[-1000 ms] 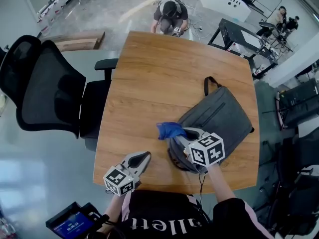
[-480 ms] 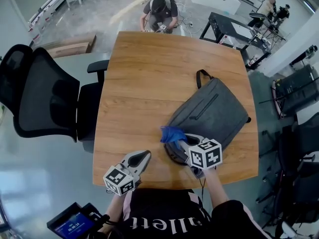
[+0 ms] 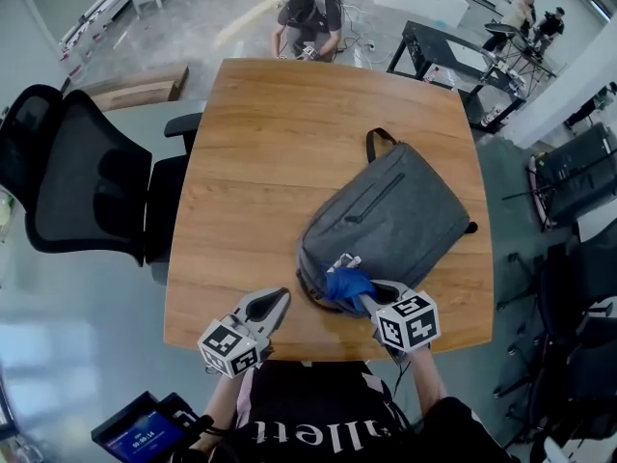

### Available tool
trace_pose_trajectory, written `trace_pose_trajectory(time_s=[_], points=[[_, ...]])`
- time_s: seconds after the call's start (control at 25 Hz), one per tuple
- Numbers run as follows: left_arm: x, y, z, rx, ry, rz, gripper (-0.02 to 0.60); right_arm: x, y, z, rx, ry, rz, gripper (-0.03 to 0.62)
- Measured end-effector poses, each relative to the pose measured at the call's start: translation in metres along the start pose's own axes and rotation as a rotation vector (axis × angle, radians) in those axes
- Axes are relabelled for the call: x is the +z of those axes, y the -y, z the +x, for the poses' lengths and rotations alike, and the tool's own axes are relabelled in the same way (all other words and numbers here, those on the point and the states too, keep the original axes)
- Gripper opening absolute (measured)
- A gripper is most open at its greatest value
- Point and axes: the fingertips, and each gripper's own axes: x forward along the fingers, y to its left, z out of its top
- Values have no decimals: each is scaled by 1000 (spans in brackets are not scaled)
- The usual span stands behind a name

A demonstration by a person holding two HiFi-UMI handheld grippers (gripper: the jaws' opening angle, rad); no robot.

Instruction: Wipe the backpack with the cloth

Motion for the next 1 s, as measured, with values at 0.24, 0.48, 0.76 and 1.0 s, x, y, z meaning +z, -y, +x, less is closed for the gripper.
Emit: trace_pose_trajectory(time_s=[0.24,0.48,0.76,1.0], points=[[-15,45,21,24,5,-1,-3,-31,14,-40,55,6,-1,78],[-13,61,25,97,15,4,-2,-67,37,-51,43,-44,-29,78],[-18,69,12,175,34,-5,-2,-26,27,-64,134,32,-92,78],[-10,65,1,199,59,2,-3,73,18,-35,152,112,-270,78]])
